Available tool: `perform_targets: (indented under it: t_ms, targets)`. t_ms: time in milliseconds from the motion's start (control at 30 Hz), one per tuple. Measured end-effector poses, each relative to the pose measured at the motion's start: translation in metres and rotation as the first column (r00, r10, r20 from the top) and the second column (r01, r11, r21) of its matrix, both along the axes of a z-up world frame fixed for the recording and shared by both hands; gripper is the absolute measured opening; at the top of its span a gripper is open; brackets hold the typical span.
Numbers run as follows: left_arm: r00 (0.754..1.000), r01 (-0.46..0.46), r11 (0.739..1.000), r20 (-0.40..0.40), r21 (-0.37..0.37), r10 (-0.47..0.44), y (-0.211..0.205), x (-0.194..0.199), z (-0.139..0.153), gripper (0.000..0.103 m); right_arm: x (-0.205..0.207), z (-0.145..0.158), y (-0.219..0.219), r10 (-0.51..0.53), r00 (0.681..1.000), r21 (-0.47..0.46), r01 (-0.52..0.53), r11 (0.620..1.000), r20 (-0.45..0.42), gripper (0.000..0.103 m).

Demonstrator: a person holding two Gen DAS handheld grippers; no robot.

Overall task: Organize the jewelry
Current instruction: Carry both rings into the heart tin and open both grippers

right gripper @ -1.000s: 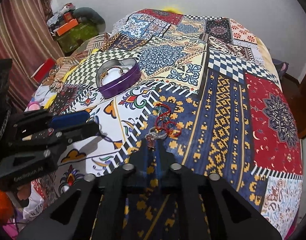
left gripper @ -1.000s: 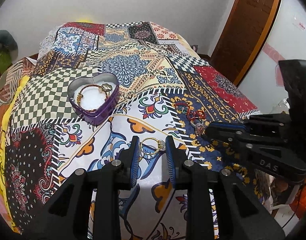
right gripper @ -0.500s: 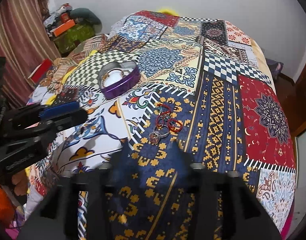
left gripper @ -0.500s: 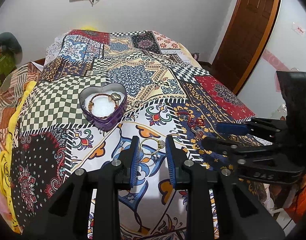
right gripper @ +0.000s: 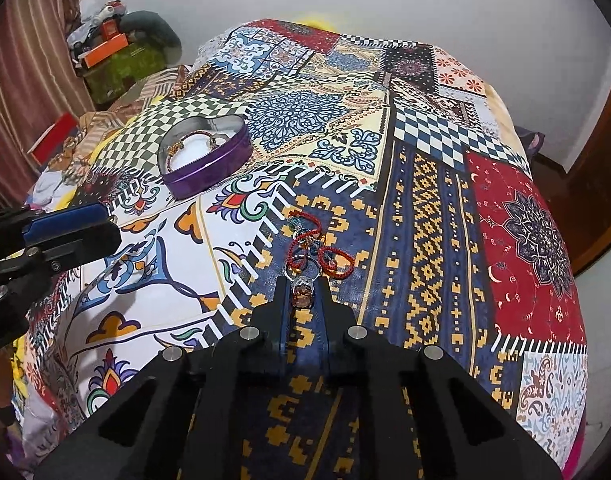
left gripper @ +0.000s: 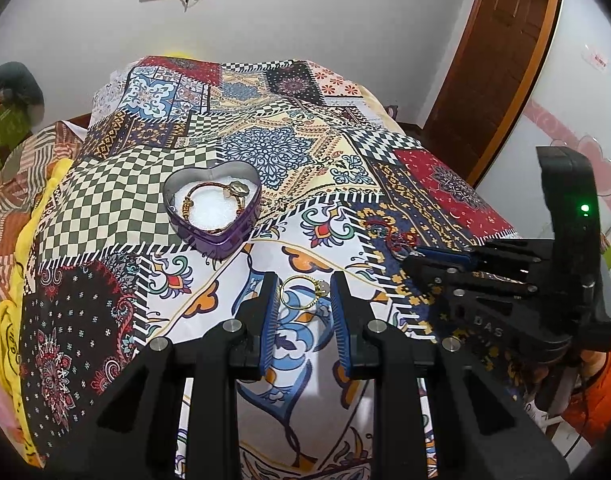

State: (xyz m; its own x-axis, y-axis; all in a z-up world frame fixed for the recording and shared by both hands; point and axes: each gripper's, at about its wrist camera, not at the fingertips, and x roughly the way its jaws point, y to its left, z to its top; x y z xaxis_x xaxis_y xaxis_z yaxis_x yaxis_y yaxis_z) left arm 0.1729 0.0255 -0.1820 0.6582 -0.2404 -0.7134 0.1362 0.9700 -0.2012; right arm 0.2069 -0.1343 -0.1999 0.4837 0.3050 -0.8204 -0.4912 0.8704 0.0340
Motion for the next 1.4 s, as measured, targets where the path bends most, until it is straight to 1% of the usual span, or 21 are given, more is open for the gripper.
perform_targets:
  t_ms: [133,533,733,1000,1133,1267,1400]
  targets:
    - [1.000,0.004,1.000,0.002,-0.003,-0.004,0.008,0.002,-0.002,0.025,-0.004,0.004,0.000,-0.009,1.000,0.004,0.009,1.000,-0.002,0.010]
    - [1.000,0.011,1.000,0.023,0.007,-0.012,0.034,0.009,0.003,0.025,-0.011,0.027,0.013,-0.043,0.999,0.072,0.041,0.997,0.025,0.010]
    - [0.999,-0.006,1.000,0.040,0.006,0.006,0.047,0.016,0.009,0.025,-0.002,0.036,0.025,-0.036,0.999,0.105,0.032,0.994,0.038,0.010]
    - [0.998,-0.026,1.000,0.059,0.009,0.026,0.057,0.031,0.012,0.025,0.013,0.047,0.049,-0.003,0.998,0.114,-0.004,0.993,0.060,0.010]
    - [0.998,-0.036,0.999,0.052,0.006,0.036,0.062,0.041,0.010,0.025,0.024,0.050,0.062,0.015,0.998,0.111,-0.022,0.994,0.065,0.010]
    - [0.998,-0.043,0.999,0.042,0.016,0.042,0.065,0.053,0.007,0.025,0.036,0.049,0.073,0.032,0.998,0.119,-0.038,0.992,0.049,0.010]
    - [0.998,-0.051,0.998,0.025,0.022,0.051,0.068,0.066,0.001,0.025,0.048,0.047,0.083,0.048,0.998,0.107,-0.052,0.993,0.041,0.010]
